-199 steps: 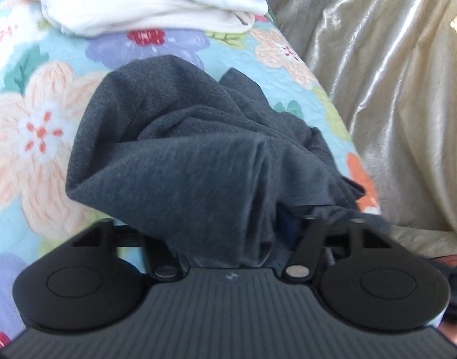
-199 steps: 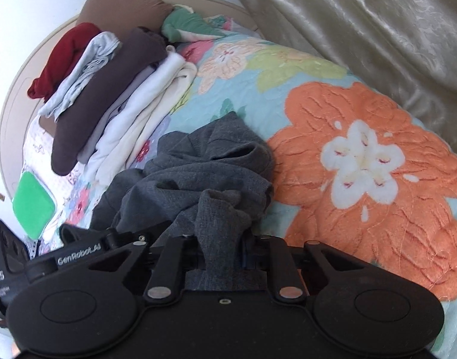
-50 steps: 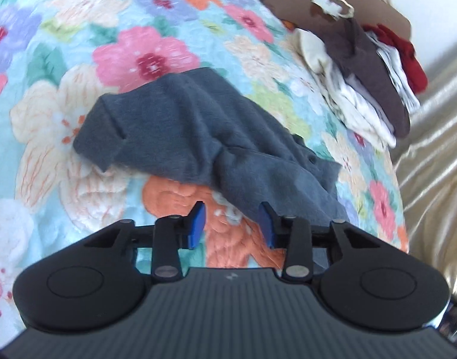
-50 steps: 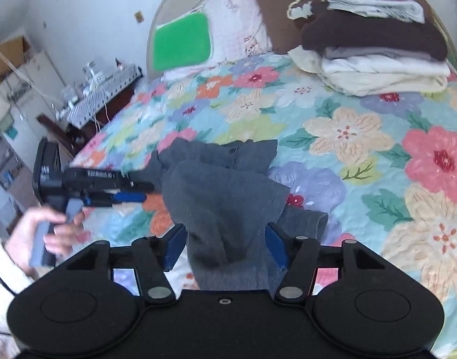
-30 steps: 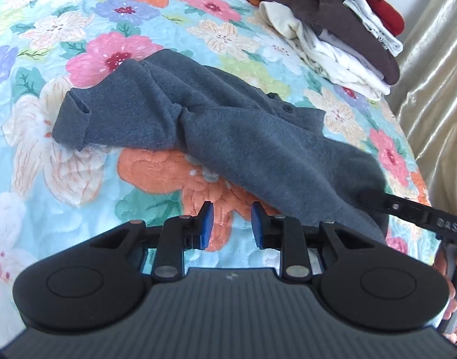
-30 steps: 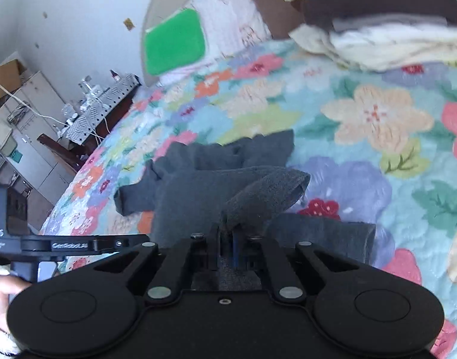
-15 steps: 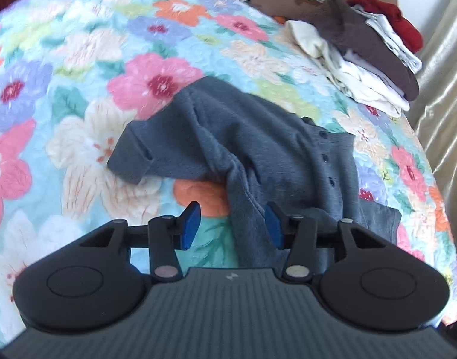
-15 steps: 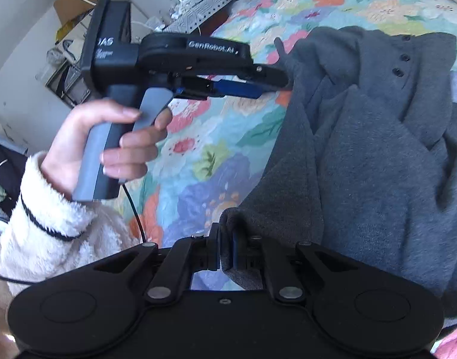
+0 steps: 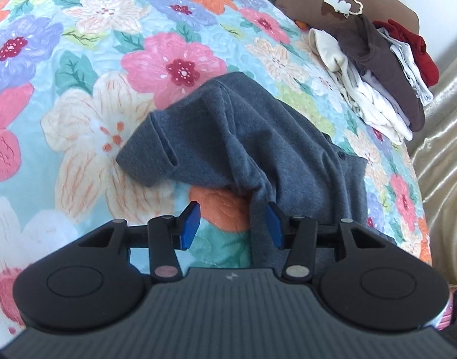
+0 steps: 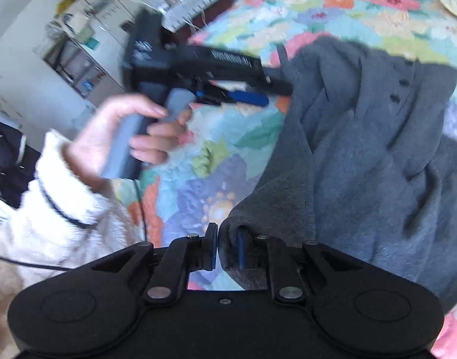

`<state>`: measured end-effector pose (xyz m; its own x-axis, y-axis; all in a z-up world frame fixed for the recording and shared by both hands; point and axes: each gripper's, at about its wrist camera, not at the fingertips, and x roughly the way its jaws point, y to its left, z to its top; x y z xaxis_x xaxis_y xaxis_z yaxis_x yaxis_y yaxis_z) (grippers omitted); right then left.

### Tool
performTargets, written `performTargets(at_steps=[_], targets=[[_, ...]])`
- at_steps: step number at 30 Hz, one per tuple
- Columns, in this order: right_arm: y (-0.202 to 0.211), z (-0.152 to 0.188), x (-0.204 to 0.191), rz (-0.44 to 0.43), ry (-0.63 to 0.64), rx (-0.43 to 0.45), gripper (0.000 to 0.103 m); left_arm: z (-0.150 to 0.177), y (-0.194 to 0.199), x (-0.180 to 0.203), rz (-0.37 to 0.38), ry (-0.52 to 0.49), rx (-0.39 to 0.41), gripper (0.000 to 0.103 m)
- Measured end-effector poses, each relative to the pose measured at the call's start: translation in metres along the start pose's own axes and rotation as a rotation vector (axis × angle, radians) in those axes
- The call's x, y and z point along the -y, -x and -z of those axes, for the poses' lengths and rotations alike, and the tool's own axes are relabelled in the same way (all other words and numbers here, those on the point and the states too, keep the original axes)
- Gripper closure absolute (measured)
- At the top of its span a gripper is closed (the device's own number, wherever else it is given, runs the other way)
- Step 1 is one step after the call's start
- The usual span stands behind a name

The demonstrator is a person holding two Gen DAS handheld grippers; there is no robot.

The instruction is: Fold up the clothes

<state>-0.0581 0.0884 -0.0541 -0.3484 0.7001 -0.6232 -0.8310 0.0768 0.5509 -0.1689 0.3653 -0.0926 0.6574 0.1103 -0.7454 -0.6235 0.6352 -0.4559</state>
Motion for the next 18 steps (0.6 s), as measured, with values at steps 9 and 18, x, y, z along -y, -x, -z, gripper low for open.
performTargets(at_steps=[9, 18], targets=[[0.072, -0.001, 0.074, 0.295, -0.229, 0.198, 0.063, -0.009, -0.022, -0.006, 0.041, 0.087, 0.018, 0.055], [0.077, 0.009, 0.145, 0.578, -0.321, 0.204, 0.054, -0.004, -0.038, 0.029, 0.035, -0.073, 0.045, 0.030]])
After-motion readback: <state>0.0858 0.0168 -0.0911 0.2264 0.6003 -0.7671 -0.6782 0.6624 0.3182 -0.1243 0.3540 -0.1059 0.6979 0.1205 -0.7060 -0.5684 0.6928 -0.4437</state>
